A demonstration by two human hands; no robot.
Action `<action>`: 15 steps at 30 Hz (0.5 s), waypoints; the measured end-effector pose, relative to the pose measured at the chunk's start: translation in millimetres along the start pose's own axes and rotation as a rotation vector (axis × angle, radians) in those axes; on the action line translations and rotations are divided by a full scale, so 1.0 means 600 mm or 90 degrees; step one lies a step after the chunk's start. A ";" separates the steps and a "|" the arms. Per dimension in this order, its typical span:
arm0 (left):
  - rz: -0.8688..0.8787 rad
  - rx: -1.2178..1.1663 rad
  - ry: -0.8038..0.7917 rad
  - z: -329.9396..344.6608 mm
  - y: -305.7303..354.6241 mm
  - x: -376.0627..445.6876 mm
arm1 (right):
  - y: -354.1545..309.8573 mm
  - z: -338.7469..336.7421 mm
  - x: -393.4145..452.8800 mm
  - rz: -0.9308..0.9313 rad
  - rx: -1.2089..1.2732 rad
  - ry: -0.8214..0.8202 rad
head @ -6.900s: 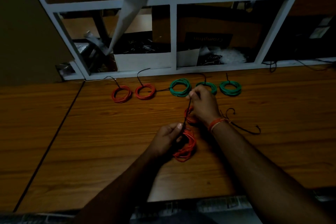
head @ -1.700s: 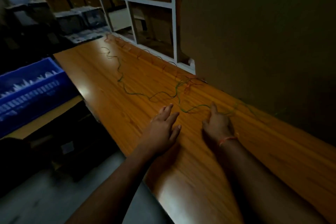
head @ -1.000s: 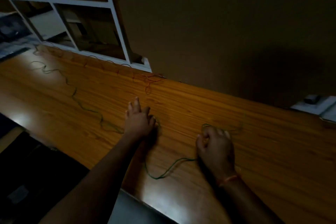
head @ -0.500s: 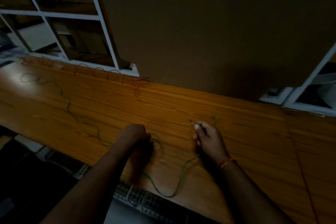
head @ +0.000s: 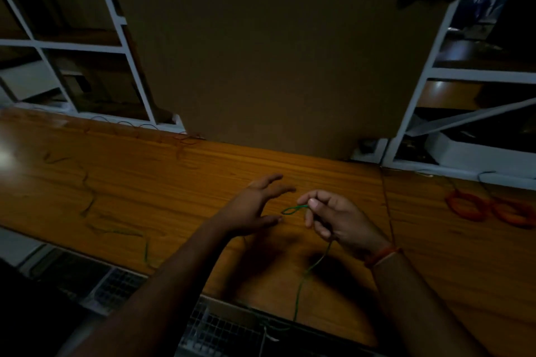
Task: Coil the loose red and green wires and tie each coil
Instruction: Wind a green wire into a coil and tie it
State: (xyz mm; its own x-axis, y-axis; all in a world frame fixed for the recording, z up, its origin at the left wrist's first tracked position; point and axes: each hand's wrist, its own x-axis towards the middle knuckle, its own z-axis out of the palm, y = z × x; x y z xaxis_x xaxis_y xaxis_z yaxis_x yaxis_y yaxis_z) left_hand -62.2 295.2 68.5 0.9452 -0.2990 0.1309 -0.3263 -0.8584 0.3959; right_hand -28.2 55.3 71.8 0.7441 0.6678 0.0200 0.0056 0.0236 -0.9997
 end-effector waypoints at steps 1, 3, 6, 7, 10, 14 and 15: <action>0.040 -0.024 0.020 0.008 0.017 0.006 | -0.002 -0.013 -0.011 -0.005 0.047 -0.002; 0.083 -0.054 0.042 0.027 0.060 0.026 | -0.010 -0.051 -0.039 -0.009 0.140 0.011; 0.050 -0.128 0.060 0.057 0.131 0.055 | -0.022 -0.134 -0.092 -0.005 0.276 0.053; 0.026 -0.166 0.067 0.061 0.142 0.056 | -0.027 -0.155 -0.103 -0.004 0.302 0.076; -0.017 -0.235 0.113 0.084 0.204 0.070 | -0.035 -0.252 -0.153 0.002 0.306 0.134; -0.063 -0.344 0.105 0.107 0.275 0.081 | -0.021 -0.362 -0.209 -0.014 0.217 0.246; -0.075 -0.357 0.101 0.109 0.285 0.082 | -0.017 -0.384 -0.221 -0.015 0.213 0.283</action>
State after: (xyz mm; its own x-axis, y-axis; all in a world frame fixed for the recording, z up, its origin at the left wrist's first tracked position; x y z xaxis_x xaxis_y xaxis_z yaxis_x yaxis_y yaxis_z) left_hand -71.7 106.4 83.4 0.9783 -0.1128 0.1738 -0.2071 -0.5177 0.8301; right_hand 27.2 -204.8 76.4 0.9572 0.2869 -0.0376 -0.1323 0.3182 -0.9387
